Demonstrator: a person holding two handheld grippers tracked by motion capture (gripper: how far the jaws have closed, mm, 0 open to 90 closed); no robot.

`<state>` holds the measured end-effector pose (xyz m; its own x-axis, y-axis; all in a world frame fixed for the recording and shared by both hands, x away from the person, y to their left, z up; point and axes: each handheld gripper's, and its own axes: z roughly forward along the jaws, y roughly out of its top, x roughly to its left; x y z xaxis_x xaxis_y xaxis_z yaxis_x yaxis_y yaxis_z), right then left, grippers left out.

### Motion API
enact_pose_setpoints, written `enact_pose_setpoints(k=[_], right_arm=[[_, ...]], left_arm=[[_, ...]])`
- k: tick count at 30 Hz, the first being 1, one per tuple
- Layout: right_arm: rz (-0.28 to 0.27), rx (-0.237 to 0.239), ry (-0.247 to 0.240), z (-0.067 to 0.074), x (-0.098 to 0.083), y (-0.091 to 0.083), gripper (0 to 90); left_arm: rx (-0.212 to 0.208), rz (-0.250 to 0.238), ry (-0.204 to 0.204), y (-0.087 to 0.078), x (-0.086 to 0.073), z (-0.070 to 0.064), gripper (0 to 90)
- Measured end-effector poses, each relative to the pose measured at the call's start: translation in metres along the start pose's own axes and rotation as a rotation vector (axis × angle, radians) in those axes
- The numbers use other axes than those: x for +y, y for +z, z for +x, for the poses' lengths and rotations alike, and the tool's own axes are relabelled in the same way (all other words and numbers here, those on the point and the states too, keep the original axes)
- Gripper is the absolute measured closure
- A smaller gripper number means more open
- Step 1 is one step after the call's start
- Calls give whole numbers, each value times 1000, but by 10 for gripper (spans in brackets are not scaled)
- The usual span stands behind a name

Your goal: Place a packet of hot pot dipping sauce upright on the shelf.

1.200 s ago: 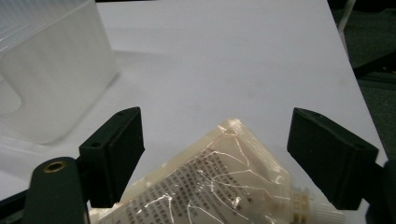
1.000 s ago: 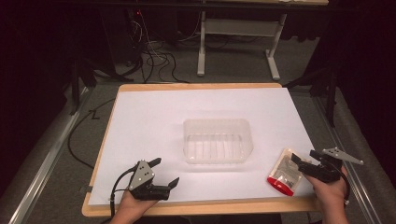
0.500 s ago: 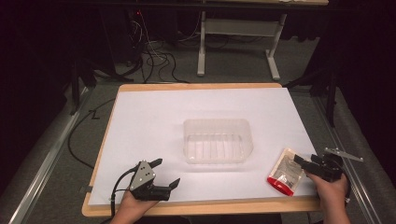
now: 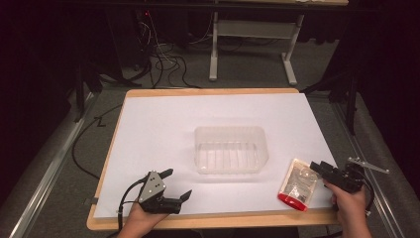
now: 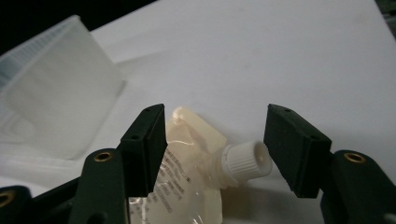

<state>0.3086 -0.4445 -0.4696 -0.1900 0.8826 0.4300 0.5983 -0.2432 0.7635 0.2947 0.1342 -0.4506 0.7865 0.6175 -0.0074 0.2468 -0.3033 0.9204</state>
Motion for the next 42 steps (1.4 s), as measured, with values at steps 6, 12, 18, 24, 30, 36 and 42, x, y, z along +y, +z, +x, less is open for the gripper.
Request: enact_pose_setpoints(k=[6, 12, 18, 24, 30, 36, 42], right_arm=[[-5, 148, -48, 22, 2, 3, 467], [55, 125, -122, 33, -1, 13, 455], [102, 71, -116, 26, -8, 15, 456], [143, 68, -92, 20, -13, 14, 492], [166, 56, -123, 25, -12, 13, 720], [116, 65, -183, 40, -3, 8, 730], [51, 105, -238, 62, 5, -2, 732]], left_arm=[[-6, 1, 5, 0, 0, -1, 98], [-9, -1, 8, 0, 0, -1, 99], [-13, 1, 9, 0, 0, -1, 99], [-13, 2, 12, 0, 0, -2, 100], [-13, 1, 13, 0, 1, -2, 101], [-14, -1, 11, 0, 1, -2, 103], [-14, -1, 11, 0, 0, -2, 104]])
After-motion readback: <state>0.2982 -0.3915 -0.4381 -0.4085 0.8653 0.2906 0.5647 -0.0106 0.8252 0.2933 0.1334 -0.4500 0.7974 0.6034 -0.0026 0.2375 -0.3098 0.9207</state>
